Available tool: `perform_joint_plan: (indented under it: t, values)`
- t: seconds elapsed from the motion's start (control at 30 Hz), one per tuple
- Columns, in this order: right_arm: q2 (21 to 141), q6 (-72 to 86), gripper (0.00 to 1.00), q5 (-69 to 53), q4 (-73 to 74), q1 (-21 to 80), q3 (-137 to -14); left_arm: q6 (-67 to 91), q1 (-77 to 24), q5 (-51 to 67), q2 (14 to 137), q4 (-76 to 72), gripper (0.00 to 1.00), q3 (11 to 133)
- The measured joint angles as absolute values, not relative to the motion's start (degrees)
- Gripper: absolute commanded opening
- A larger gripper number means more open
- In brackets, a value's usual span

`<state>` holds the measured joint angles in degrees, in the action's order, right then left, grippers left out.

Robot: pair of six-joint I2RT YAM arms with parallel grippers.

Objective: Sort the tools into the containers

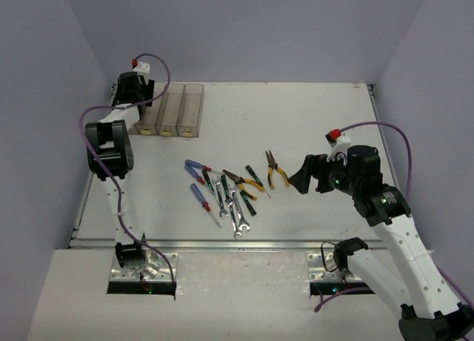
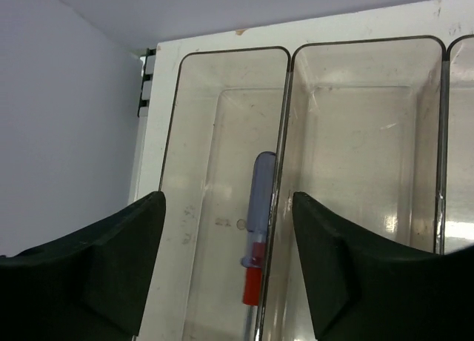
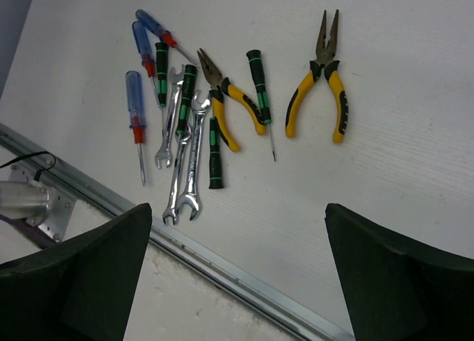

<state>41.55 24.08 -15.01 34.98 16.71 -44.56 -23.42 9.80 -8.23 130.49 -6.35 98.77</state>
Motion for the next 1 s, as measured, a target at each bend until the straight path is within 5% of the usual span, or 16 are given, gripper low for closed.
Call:
perform_joint_plan:
  t: [0.03,0.4,0.5,0.77,1.0]
  values:
    - [41.47,24.00,0.99,-16.03,34.96,16.71,-44.58,-23.14,9.81,-8.48,130.33,-6.58,1.00,98.49]
    - [50.48,25.03,0.97,-28.42,28.66,26.11,-44.75,1.91,9.85,-9.27,114.55,2.45,1.00,98.07]
    - [57.94,25.96,0.90,-21.83,27.82,36.84,-47.16,13.61,9.85,-5.54,102.97,5.61,1.00,95.18]
    - [91.82,27.21,0.45,-2.95,25.00,56.91,-64.26,31.37,9.70,6.71,56.21,5.34,1.00,54.59]
    - [114.36,27.29,0.46,3.26,28.67,60.83,-79.78,27.35,8.77,0.85,39.28,18.74,1.00,50.19]
